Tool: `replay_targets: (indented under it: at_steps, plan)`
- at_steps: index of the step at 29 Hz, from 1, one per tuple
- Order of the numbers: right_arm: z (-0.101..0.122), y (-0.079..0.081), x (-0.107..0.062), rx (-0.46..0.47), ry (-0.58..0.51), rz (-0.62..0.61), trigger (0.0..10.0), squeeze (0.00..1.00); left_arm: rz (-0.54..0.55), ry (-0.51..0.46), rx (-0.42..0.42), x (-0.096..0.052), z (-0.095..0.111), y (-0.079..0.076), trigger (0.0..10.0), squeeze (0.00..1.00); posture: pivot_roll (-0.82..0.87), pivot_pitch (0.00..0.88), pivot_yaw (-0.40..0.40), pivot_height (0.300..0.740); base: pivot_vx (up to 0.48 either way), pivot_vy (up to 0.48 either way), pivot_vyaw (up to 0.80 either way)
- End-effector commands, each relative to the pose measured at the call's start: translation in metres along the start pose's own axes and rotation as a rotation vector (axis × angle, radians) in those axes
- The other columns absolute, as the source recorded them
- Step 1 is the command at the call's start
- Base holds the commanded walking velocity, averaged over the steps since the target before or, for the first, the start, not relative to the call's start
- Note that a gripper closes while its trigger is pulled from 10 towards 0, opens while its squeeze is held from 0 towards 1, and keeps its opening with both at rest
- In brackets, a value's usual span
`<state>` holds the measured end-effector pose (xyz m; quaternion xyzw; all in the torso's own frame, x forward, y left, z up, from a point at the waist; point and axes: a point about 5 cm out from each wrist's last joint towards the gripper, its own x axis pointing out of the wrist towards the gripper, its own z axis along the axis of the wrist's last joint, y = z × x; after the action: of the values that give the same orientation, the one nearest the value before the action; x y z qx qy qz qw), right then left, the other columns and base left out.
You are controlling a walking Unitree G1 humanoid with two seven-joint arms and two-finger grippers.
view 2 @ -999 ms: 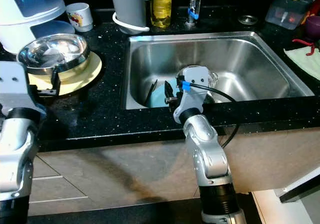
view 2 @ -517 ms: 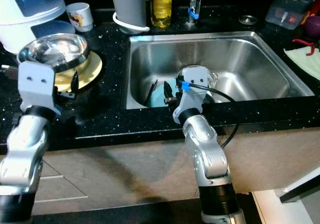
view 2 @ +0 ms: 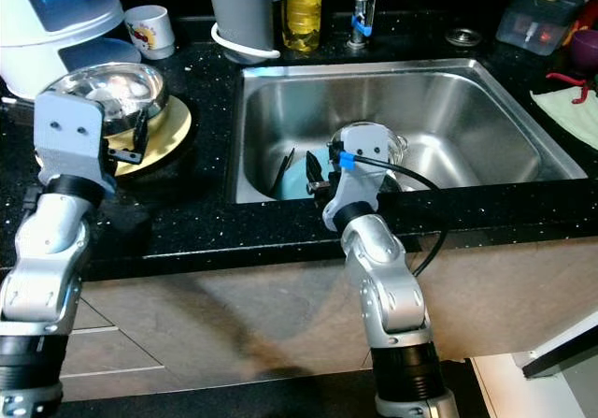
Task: Kitchen organization
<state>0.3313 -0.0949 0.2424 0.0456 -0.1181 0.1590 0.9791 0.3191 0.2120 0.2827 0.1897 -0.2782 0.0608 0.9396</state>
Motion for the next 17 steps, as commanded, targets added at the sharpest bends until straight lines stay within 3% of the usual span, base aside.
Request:
replay_targets:
  at_steps: [1,3,17]
  plan:
    - [-0.0006,0.0005,-0.0024,0.012,0.001,0.001,10.0,0.0,-0.012,-0.013,0.015,0.0007,0.0006,-0.0006,3.4,0.0,-0.05,0.198,0.025,0.74,0.0,0.0,0.0]
    - [-0.0006,0.0003,-0.0022,0.012,0.001,0.001,10.0,0.0,-0.014,-0.014,0.015,0.0009,0.0003,-0.0006,0.4,0.0,-0.05,0.2,0.023,0.74,0.0,0.0,0.0]
    - [-0.0005,-0.0007,-0.0014,0.009,0.002,-0.005,10.0,0.0,-0.026,-0.039,0.029,0.0021,0.0025,-0.0003,0.0,0.0,-0.05,0.202,0.02,0.74,0.0,0.0,0.0]
